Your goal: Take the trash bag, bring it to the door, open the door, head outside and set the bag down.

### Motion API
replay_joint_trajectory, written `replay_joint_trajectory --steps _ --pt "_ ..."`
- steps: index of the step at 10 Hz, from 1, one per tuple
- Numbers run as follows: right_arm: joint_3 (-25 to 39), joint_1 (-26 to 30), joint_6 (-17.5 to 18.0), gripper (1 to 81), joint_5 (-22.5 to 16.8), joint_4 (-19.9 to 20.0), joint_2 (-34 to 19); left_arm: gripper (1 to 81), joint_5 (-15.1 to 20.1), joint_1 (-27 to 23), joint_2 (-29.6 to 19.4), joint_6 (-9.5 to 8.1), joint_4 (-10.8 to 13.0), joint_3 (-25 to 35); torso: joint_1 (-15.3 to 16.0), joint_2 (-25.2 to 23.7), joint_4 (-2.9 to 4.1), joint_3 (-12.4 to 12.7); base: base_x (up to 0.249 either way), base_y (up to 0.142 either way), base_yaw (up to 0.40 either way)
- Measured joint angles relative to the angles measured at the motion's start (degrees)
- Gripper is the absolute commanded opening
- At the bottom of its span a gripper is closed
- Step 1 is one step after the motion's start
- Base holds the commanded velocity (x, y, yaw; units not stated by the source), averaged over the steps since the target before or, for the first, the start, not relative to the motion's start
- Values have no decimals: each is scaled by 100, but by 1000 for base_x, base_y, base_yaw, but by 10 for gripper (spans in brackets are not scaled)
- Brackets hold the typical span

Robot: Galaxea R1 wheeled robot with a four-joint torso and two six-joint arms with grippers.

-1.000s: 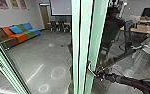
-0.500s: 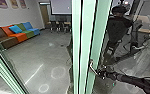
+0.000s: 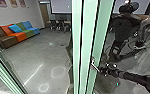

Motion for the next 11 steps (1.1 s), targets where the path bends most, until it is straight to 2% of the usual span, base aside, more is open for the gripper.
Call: replay_joint_trajectory --steps 3,7,8,9,11 --pt "0 171 -46 811 -77 -34 -128 10 -7 -17 -2 0 0 2 5 4 2 -2 0 0 0" --pt "40 361 -138 811 -80 -290 -318 10 -5 -2 0 0 0 2 7 4 9 -5 0 0 0" --pt "49 438 28 811 -77 -328 -452 10 -11 0 0 0 0 2 7 4 9 -5 0 0 0" --pt "51 394 99 811 -625 -279 -684 10 -7 -2 9 0 0 2 7 4 9 -6 0 0 0" --pt "-52 168 72 811 -1030 -382 -1200 10 -7 11 39 0 0 2 7 6 9 -9 0 0 0"
